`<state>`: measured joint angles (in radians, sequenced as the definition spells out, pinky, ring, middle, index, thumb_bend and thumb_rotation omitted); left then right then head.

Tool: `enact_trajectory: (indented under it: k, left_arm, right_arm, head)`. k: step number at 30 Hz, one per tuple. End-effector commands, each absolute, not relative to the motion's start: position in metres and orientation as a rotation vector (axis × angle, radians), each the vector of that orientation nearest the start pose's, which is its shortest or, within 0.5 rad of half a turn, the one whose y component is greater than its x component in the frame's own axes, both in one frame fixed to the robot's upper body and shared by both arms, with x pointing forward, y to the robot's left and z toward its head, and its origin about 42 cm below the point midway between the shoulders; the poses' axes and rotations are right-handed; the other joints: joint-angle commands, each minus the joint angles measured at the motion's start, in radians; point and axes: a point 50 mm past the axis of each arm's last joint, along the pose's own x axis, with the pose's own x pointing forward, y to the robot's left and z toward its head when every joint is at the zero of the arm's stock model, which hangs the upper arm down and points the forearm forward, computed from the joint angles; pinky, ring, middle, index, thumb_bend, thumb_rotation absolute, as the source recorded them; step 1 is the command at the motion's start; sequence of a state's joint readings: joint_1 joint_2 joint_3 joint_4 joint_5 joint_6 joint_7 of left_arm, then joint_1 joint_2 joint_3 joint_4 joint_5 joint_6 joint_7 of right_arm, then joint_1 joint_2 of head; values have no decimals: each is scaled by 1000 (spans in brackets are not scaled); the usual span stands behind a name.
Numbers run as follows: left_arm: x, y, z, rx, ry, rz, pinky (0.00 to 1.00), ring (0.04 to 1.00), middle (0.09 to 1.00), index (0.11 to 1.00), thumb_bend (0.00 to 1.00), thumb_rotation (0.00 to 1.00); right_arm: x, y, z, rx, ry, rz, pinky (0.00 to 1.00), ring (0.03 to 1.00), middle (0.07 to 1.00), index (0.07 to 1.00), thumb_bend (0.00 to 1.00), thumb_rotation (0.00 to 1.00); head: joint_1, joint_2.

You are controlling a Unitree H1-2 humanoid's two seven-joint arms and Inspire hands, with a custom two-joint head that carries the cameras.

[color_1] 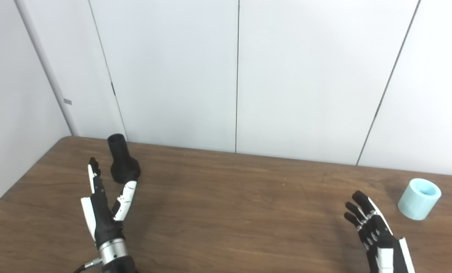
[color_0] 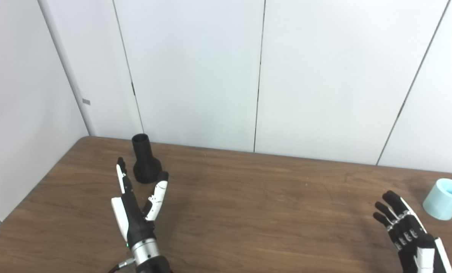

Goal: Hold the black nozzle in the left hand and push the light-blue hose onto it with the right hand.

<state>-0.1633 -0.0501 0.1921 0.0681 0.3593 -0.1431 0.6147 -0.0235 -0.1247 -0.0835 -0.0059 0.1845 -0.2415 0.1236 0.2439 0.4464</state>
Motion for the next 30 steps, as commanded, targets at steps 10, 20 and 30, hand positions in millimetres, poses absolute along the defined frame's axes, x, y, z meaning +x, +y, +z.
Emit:
enact_trajectory:
  k: [10,20,30]
  left_arm:
    - [331,317,137,598,-280,782,1000,1000,1000,1000,650,637]
    - [342,348,148,569,-193,754,1000,1000,958,899,688,504]
    - [352,358,154,549,-159,691,1000,1000,956,881,699,482]
  right_arm:
    - [275,-275,100,33,-194,17,827,867,903,870,612,1000]
    - [276,-273,102,47,-191,16,814,855,889,864,626,1000]
    - [275,-271,105,55,-189,17,807,853,886,857,622,1000]
  head:
    - [-4,11]
    - [-8,15]
    - [-11,24]
